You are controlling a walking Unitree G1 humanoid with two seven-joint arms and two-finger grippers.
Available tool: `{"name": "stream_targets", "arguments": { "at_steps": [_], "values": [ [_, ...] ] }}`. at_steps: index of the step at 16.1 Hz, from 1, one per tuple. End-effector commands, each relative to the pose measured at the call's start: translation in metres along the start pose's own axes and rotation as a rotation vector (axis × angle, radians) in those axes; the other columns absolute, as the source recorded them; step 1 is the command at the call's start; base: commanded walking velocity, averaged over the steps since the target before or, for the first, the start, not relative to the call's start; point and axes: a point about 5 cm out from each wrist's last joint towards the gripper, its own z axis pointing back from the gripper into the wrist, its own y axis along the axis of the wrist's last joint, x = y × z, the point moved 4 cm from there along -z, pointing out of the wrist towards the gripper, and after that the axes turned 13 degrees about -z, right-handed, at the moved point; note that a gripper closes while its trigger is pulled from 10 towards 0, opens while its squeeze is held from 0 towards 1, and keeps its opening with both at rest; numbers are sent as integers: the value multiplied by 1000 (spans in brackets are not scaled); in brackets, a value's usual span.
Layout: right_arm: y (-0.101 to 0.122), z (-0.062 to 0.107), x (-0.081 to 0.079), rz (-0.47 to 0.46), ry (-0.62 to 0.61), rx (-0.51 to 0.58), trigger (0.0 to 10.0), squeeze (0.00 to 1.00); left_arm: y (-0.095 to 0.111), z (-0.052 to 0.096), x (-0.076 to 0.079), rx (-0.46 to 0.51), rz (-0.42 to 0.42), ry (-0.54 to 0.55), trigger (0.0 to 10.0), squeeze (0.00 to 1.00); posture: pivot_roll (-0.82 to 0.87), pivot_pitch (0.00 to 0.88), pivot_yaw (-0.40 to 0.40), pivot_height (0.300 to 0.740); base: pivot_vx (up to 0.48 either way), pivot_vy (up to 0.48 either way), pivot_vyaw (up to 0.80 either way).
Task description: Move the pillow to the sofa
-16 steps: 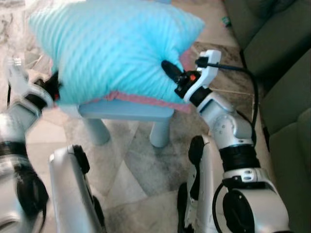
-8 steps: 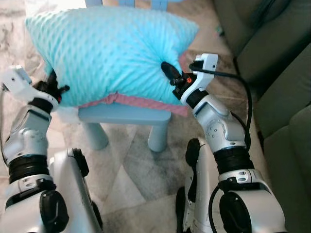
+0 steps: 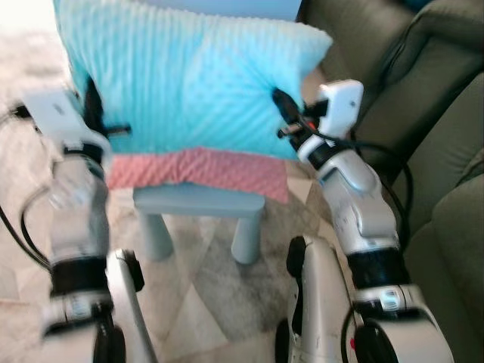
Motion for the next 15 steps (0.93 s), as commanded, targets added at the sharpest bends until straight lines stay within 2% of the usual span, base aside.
{"name": "stream_targets", "arguments": {
  "at_steps": [1,3,5,6,7,9,10,14,15],
  "values": [
    [9,5,0,32,-18,38,0,0,16,3,-1,66,-41,29,0,0,-100,0,-42,352,0,0,0],
    [6,24,8,70,-92,41,0,0,1,24,2,16,-93,8,0,0,-107,0,-31,352,0,0,0],
    [4,39,14,120,-136,28,0,0,-18,43,5,-53,-96,-16,0,0,-126,0,-17,352,0,0,0],
    [-1,54,21,161,-183,9,0,0,-32,61,10,-118,-77,-28,0,0,-129,0,-9,352,0,0,0],
    [-2,58,23,168,-200,4,0,0,-36,67,12,-134,-68,-34,0,0,-129,0,-9,352,0,0,0],
    [-11,75,31,194,-276,-28,0,0,-51,89,25,-196,-63,-81,0,0,-135,0,0,352,0,0,0],
    [-15,82,33,207,-299,-47,0,0,-56,97,28,-216,-67,-103,0,0,-135,0,4,352,0,0,0],
    [-26,92,31,209,-328,-100,0,0,-69,108,26,-275,-53,-168,0,0,-130,0,15,352,0,0,0],
    [-28,93,34,230,-350,-123,10000,0,-70,108,25,-280,-50,-169,0,0,-130,0,15,352,0,0,0]
  ]
}}
